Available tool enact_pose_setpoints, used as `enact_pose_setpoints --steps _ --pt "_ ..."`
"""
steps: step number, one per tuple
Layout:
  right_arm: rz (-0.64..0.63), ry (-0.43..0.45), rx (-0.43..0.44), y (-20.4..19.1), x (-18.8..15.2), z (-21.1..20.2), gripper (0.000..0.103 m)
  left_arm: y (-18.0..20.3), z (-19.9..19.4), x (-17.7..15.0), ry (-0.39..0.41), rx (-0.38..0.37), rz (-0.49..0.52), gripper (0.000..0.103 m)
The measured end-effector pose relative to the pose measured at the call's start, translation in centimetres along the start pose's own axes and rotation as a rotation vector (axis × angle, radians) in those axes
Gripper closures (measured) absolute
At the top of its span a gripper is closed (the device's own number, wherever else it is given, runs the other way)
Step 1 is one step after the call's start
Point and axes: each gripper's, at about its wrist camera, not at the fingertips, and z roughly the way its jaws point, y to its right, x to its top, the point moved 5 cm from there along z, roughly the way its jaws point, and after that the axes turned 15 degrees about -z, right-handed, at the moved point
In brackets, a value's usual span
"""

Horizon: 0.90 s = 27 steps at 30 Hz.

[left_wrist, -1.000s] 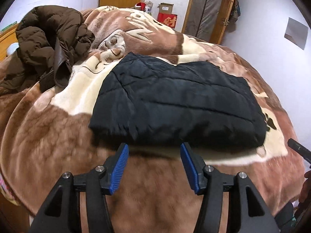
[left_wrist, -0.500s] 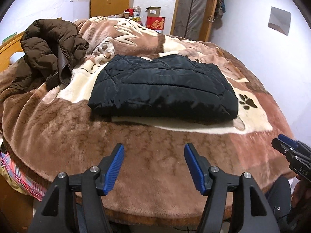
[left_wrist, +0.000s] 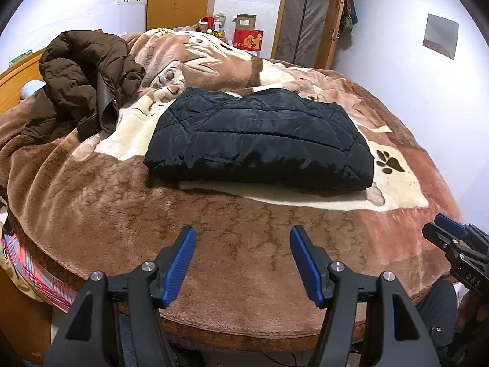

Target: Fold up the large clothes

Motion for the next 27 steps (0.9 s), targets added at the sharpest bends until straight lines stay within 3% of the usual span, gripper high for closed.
enact_pose_setpoints --steps 27 --pt "0.014 -0.048 0.029 -0.4 -0.7 1.5 0.053 0.0 0.9 -0.5 -0.013 0.021 0.004 0.037"
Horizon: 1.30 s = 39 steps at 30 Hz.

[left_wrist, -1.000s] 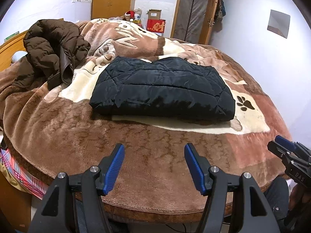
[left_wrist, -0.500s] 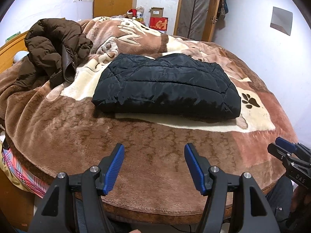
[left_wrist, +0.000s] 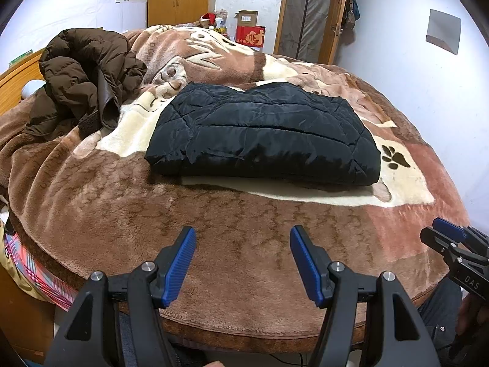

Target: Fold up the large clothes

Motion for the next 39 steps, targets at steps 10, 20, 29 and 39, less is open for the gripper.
enact_pose_setpoints --steps 10,20,29,39 --pt "0.004 -0.004 0.002 -0.19 -0.22 0.19 0.053 -0.12 -0.01 -0.05 -0.002 0.007 0.0 0.037" --pt "0.003 -0.002 0.002 -0.01 -0.15 0.17 0.053 -0.15 -0.02 -0.1 -0.001 0.007 0.005 0.037" --pt "0.009 -0.009 0.006 -0.07 -0.34 0.36 0.053 -0.13 0.0 -0.13 -0.001 0.007 0.004 0.037" --pt "0.009 -0.011 0.007 0.04 -0.36 0.39 0.053 -0.04 0.22 -0.33 -0.008 0.01 0.014 0.037"
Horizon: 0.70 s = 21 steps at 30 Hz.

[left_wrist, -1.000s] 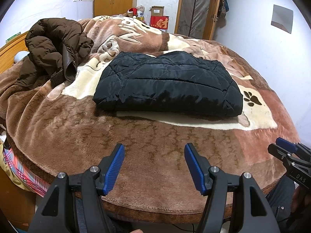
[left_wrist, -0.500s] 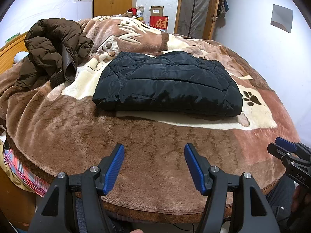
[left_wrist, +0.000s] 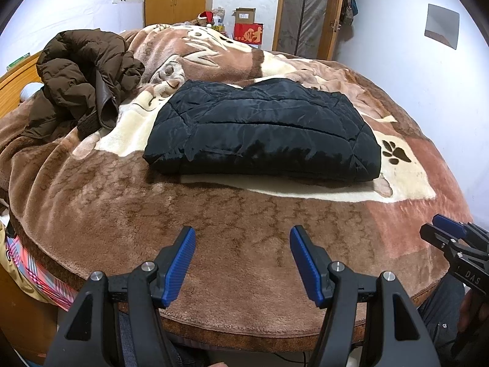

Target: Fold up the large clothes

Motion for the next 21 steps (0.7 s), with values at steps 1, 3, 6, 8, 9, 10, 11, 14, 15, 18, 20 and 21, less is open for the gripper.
enact_pose_setpoints --steps 1,3,6,8,9,10,11,14,15,18,20,21 --pt "-0.001 0.001 0.0 0.01 -0.01 0.01 0.053 0.05 -0.01 0.0 0.0 -0.001 -0.001 0.037" --pt "-0.002 0.001 0.001 0.06 -0.02 0.04 0.053 0.07 0.0 -0.01 0.001 -0.002 0.0 0.037" --pt "0.0 -0.003 0.002 0.08 -0.04 0.06 0.053 0.07 -0.01 -0.02 0.0 -0.001 0.001 0.037" --pt "0.001 -0.003 0.001 0.17 -0.04 0.12 0.053 0.17 -0.02 0.04 0.002 0.0 0.0 0.037" --pt "0.0 -0.004 0.001 0.11 -0.09 0.12 0.053 0.13 0.01 -0.01 0.003 0.0 0.0 0.037" --pt "0.001 -0.004 0.002 0.1 -0.09 0.13 0.053 0.12 0.0 0.0 0.002 0.0 0.0 0.037" --pt "0.002 -0.003 0.003 0.08 -0.09 0.13 0.053 0.14 -0.02 0.06 0.0 -0.002 0.001 0.037" --pt "0.004 -0.004 0.003 0.18 -0.14 0.26 0.053 0.26 0.15 -0.04 0.002 0.006 0.006 0.037" --pt "0.004 -0.004 0.003 0.15 -0.14 0.27 0.053 0.29 0.21 -0.11 0.002 0.007 0.009 0.037" --pt "0.005 -0.007 0.003 0.12 -0.13 0.27 0.053 0.29 0.34 -0.32 0.002 0.013 0.016 0.037" --pt "0.004 -0.008 0.003 0.09 -0.23 0.43 0.053 0.37 0.3 -0.38 0.003 0.015 0.016 0.037" --pt "0.004 -0.008 0.002 0.06 -0.25 0.46 0.053 0.4 0.31 -0.43 0.003 0.019 0.017 0.037"
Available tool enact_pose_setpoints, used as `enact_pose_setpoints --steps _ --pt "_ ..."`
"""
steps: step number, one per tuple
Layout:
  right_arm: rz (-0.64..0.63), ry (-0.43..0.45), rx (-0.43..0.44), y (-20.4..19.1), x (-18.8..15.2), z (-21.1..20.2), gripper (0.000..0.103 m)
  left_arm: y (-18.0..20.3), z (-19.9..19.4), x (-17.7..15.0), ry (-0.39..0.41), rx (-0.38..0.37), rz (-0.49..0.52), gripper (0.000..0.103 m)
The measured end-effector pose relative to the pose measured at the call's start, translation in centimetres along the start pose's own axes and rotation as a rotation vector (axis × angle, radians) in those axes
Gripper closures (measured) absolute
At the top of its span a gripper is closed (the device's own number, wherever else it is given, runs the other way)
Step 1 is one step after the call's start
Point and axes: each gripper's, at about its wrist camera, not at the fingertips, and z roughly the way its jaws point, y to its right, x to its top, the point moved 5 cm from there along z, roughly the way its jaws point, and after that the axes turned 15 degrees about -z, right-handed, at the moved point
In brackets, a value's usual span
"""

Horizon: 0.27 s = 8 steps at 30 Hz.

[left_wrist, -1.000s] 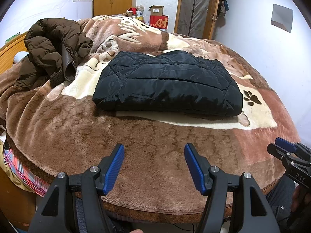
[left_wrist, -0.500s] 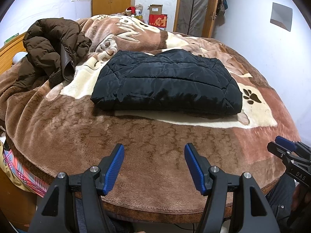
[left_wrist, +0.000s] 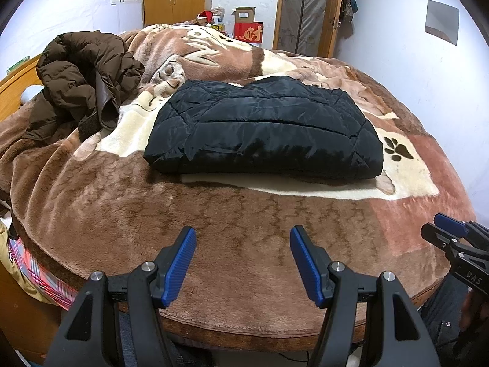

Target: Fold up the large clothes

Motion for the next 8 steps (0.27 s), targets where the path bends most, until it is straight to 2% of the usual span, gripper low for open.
enact_pose_setpoints --steps 8 --pt "0.001 -0.002 0.003 -0.1 -0.09 0.1 0.053 -0.36 -0.45 0.37 0.018 0.008 0.006 0.037"
